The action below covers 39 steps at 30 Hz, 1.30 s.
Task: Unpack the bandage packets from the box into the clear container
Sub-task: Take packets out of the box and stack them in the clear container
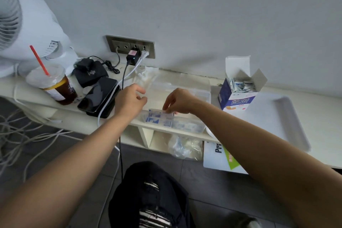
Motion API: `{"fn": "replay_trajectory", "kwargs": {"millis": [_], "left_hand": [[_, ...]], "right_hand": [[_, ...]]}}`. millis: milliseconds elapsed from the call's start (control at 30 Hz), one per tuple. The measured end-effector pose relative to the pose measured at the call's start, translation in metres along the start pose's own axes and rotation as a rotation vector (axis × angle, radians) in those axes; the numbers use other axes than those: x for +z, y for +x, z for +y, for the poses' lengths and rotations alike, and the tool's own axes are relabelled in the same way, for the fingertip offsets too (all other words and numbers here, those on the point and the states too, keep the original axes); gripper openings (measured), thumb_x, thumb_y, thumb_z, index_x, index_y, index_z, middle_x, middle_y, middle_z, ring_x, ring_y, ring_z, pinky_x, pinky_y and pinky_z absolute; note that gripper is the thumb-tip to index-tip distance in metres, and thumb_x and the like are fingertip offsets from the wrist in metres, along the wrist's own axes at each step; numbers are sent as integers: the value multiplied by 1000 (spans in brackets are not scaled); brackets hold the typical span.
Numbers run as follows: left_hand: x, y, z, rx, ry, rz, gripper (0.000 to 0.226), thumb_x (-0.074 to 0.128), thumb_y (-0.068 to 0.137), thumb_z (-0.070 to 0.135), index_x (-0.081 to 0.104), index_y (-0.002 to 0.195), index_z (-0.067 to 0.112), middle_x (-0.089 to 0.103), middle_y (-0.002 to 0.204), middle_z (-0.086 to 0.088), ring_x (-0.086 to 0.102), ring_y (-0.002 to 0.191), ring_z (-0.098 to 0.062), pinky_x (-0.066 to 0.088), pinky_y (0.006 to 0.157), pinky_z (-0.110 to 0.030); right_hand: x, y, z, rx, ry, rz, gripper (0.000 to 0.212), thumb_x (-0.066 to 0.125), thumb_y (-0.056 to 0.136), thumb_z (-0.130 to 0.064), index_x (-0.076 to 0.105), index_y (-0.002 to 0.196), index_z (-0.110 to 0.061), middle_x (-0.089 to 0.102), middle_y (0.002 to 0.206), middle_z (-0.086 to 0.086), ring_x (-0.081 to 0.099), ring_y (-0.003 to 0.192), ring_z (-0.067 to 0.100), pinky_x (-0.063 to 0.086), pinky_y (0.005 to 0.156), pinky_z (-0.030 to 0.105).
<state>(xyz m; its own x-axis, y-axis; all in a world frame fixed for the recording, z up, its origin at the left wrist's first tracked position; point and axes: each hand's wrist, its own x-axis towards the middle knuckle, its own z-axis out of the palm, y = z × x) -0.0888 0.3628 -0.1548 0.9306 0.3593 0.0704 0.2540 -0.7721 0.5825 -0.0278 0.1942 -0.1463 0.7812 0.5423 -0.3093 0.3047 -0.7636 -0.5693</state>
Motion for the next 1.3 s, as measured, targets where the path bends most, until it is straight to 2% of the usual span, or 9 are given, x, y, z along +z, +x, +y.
{"fn": "replay_trajectory", "kwargs": {"millis": [67,267,500,600,667,833,1067,1200,1300], "left_hand": [[-1,1,-1,-10,-10,-14,20,66,87,22,63,106,17,60,87,2,54,79,-14,36,69,-25],[-2,2,-4,-29,-46,-49,20,64,87,22,62,107,18,61,86,0,56,81,-16,36,69,-26],[-5,0,-2,-29,-47,-67,19,64,88,24,62,106,18,62,85,-1,56,77,-18,37,68,-25],[-6,0,-2,-26,-44,-77,20,64,88,25,61,107,18,60,82,0,57,74,-19,38,67,-26],[-5,-1,-1,0,-1,-60,21,64,89,24,61,109,17,58,79,2,55,75,-17,37,66,-27],[-4,-1,11,106,156,-9,23,61,90,20,60,113,18,55,74,7,55,74,-17,39,62,-29],[16,2,69,255,75,63,18,55,90,21,62,107,19,60,85,3,57,76,-18,44,65,-31],[46,-3,123,379,-72,12,22,59,87,20,60,108,19,59,99,0,56,78,-17,40,71,-26],[72,-7,161,367,-128,-182,46,68,81,20,51,124,14,53,116,-5,59,88,-21,41,80,-25]], "right_hand": [[11,9,-4,12,-53,-34,18,67,82,-9,76,97,-15,72,86,1,53,56,4,43,53,13],[23,21,-2,92,-99,-39,23,65,83,-13,73,103,-8,71,104,6,63,96,21,53,87,30],[23,19,-2,135,-79,-134,31,60,88,-20,67,97,9,66,91,19,49,79,22,44,72,35],[19,15,-2,111,-60,-151,34,59,89,-22,67,102,8,68,99,17,61,92,32,50,85,37],[10,7,-2,60,2,-98,29,60,89,-20,69,105,1,69,107,14,63,97,26,51,92,37],[-25,-25,8,-84,166,112,19,58,92,-14,71,103,-8,72,90,5,65,73,13,51,69,18],[-77,-75,64,-86,301,566,20,54,89,-6,72,87,-13,69,74,2,58,58,3,47,62,14],[-91,-84,113,97,100,813,21,54,84,-6,72,92,-13,70,85,3,60,72,14,45,68,25],[-88,-90,138,166,-87,656,29,55,82,-6,66,108,-10,67,105,12,61,96,31,48,82,34]]}}
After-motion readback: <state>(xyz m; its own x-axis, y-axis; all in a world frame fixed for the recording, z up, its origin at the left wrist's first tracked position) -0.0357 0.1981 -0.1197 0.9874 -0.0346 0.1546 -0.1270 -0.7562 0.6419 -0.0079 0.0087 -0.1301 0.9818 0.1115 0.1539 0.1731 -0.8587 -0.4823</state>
